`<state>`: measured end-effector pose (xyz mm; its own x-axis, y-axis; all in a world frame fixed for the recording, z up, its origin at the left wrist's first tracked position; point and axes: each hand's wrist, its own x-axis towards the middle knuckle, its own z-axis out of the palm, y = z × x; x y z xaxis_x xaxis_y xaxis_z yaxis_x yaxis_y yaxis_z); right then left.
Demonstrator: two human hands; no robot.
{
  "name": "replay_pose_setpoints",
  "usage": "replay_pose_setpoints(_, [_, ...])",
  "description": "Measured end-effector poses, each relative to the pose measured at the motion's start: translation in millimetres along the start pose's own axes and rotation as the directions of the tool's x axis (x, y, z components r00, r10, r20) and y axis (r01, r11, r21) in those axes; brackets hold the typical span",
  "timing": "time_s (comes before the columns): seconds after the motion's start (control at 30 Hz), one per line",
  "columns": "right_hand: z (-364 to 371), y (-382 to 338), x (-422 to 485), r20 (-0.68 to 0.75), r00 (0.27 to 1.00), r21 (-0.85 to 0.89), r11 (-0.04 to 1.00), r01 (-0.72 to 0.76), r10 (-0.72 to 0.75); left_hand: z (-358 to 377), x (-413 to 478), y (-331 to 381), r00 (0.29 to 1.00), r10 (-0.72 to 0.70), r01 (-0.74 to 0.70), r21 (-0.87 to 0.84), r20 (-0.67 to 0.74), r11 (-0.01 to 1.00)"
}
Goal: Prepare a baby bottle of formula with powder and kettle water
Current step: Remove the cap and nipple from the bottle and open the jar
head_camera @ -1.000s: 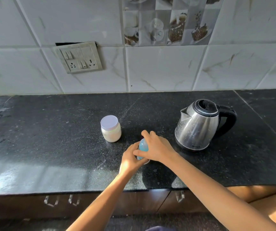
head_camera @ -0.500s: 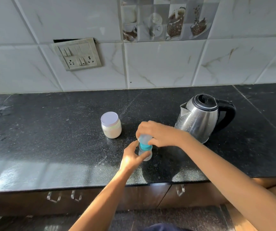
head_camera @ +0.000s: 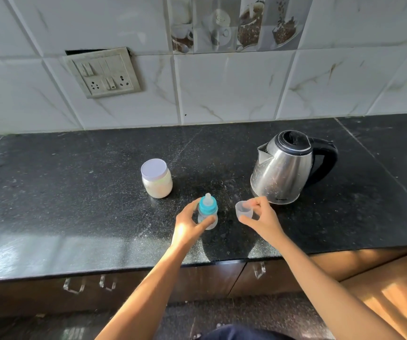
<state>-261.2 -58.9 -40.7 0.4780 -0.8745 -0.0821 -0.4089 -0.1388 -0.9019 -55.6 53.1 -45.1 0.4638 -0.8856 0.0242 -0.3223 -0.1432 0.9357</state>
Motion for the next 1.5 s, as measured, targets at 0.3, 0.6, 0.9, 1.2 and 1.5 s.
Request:
replay_pose_setpoints(0.3, [13,24,-7,-0.081,0.996,-0.051,0.998,0.044,-0.048,2,-2,0,1.000,-0.020,0.019,-0.017,-0.011,1.000])
replay_pose_setpoints(0.6, [32,-39,2,-0.049,0.929,-0.387,0.865,0.320,-0.366,1,-3,2,1.000,0.012,-0.011,-0.057,0.018,0.998])
replay_pose_setpoints(0.9, [72,-67,22,0.056,0.980,-0.361,0.912,0.196,-0.189,-2,-1,5,0.999,0.034,-0.032,-0.084,0.022,0.996])
replay_pose_setpoints(1.2, [34,-67,40,0.369,0.907,-0.160,0.947,0.278,-0.204,-8,3,10,0.996,0.010,-0.010,-0.011,0.085,1.000])
replay_pose_setpoints(1.5, [34,-75,36,0.468,0.866,-0.140,0.953,0.270,-0.177,-7,1,5,0.998,0.016,-0.014,-0.033,0.067,0.999])
